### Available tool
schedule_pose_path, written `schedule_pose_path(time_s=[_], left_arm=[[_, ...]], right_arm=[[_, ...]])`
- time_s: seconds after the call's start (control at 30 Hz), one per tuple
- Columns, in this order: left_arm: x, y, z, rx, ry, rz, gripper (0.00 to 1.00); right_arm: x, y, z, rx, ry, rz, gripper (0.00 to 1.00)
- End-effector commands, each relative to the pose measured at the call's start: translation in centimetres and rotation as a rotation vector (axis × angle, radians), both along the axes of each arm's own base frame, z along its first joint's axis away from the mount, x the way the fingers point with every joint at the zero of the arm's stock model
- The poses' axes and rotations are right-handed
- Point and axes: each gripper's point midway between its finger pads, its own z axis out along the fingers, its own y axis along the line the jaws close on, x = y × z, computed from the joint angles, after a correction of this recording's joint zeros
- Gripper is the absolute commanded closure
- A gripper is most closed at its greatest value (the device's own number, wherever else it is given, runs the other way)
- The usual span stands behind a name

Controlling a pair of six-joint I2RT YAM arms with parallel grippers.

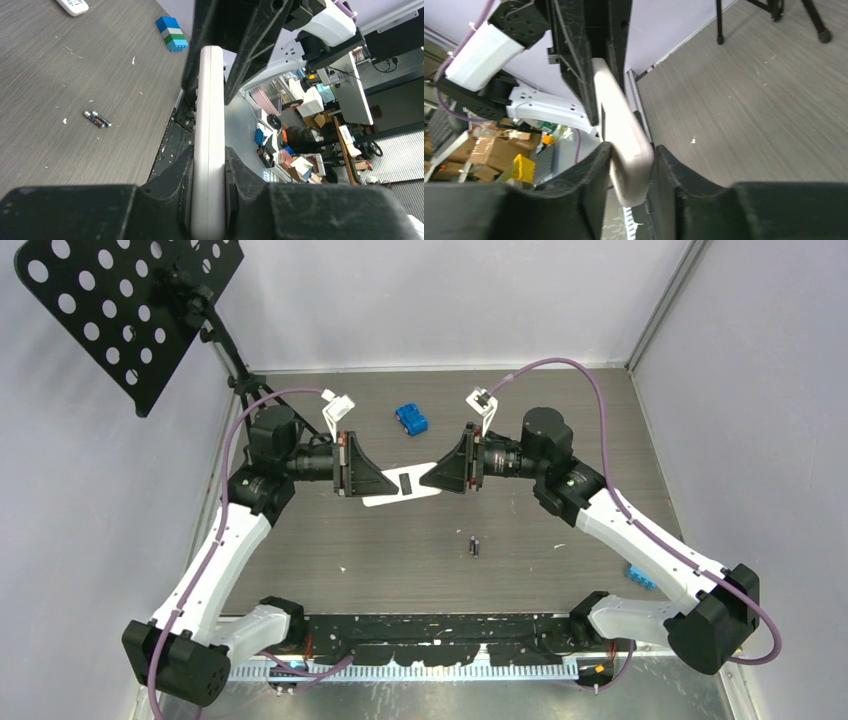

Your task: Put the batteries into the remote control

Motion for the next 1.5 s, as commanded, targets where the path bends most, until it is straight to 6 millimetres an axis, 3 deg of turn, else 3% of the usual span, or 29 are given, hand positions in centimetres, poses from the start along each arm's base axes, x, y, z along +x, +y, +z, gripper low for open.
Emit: schedule_pose_path(time_s=[0.0, 0.07, 0.13, 0.4, 0.6, 0.8, 0.87, 1.0, 1.27, 1.4, 1.47], left_arm=[[-1.4, 0.4, 1.5, -0.043, -0.06, -0.056, 1.0], [-1.5, 0.6, 1.6, -0.047, -0.064, -0.054, 1.0], [-1.5, 0.7, 1.7, -0.049, -0.069, -0.053, 1.0], [-0.4, 1.3, 1.2, -0.052, -0.032, 0.0, 1.0], [0.9, 1.1, -0.1, -0.051, 0.032, 0.028, 1.0], [2.0, 1.0, -1.5, -0.026, 0.082, 0.055, 1.0], [2.2, 0.9, -1.8, -0.022, 0.09, 0.06, 1.0], [3.3, 1.0, -3.0, 0.011, 0.118, 0.106, 1.0], [5.7, 1.4, -7.1, 0.127, 0.199, 0.208, 1.0], [6.4, 2.0, -9.0, 0.203, 0.207, 0.251, 1.0], [6.4, 2.3, -9.9, 0.24, 0.215, 0.265, 1.0]], right_arm=[[-0.5, 0.1, 1.4, 0.049, -0.028, 0.042, 0.67], [-0.5, 0.2, 0.9, 0.04, -0.02, 0.053, 0.79], [-0.3, 0.0, 0.6, 0.035, -0.014, 0.054, 0.85], [2.4, -2.1, 1.2, 0.117, 0.027, -0.017, 0.87], [3.9, -1.8, 0.2, 0.11, 0.096, -0.066, 0.63], [5.3, -1.8, -1.9, 0.051, 0.145, -0.126, 0.51], [5.2, -1.6, -1.8, 0.059, 0.149, -0.113, 0.55], [5.3, -1.3, -1.4, 0.081, 0.172, -0.096, 0.83], [6.2, -1.4, -3.3, 0.052, 0.223, -0.154, 0.99], [7.6, -2.4, -4.8, 0.022, 0.247, -0.253, 1.0], [9.0, -3.7, -6.8, -0.022, 0.294, -0.355, 1.0]])
